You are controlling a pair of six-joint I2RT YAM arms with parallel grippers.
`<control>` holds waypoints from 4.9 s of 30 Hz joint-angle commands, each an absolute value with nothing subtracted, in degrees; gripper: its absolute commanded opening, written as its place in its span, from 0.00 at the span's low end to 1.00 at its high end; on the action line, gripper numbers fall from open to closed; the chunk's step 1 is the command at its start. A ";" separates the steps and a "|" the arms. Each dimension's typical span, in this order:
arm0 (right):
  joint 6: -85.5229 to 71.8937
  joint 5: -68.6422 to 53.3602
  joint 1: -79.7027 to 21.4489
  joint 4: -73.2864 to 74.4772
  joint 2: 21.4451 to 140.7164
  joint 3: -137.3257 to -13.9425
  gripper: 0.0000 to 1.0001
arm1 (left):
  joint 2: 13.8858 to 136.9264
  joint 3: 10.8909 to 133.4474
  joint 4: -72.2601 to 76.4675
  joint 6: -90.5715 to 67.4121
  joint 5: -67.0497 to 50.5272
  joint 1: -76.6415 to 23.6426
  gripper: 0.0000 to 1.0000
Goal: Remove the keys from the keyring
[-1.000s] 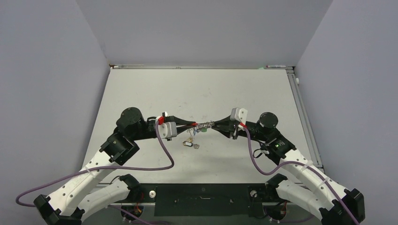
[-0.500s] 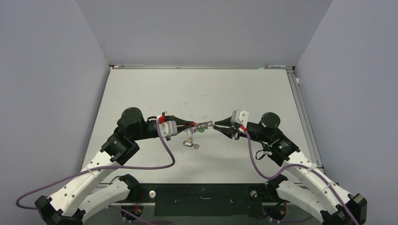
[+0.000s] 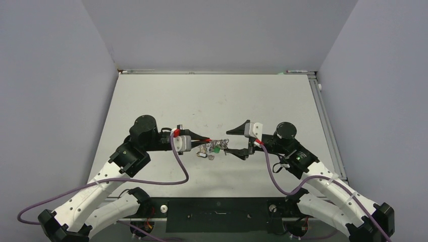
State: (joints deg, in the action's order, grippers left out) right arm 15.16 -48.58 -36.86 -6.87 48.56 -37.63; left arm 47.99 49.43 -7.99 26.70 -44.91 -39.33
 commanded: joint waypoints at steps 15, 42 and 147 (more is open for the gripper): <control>16.08 -47.33 -41.40 -9.76 46.61 -40.68 0.42 | 49.91 53.23 -7.81 26.79 -44.28 -39.88 0.00; 20.10 -42.12 -41.40 -3.99 42.34 -41.74 0.53 | 52.90 57.60 -11.68 20.27 -40.55 -38.61 0.00; 20.91 -32.55 -40.88 -13.93 43.42 -39.23 0.05 | 46.22 42.81 -6.26 26.28 -29.24 -41.46 0.00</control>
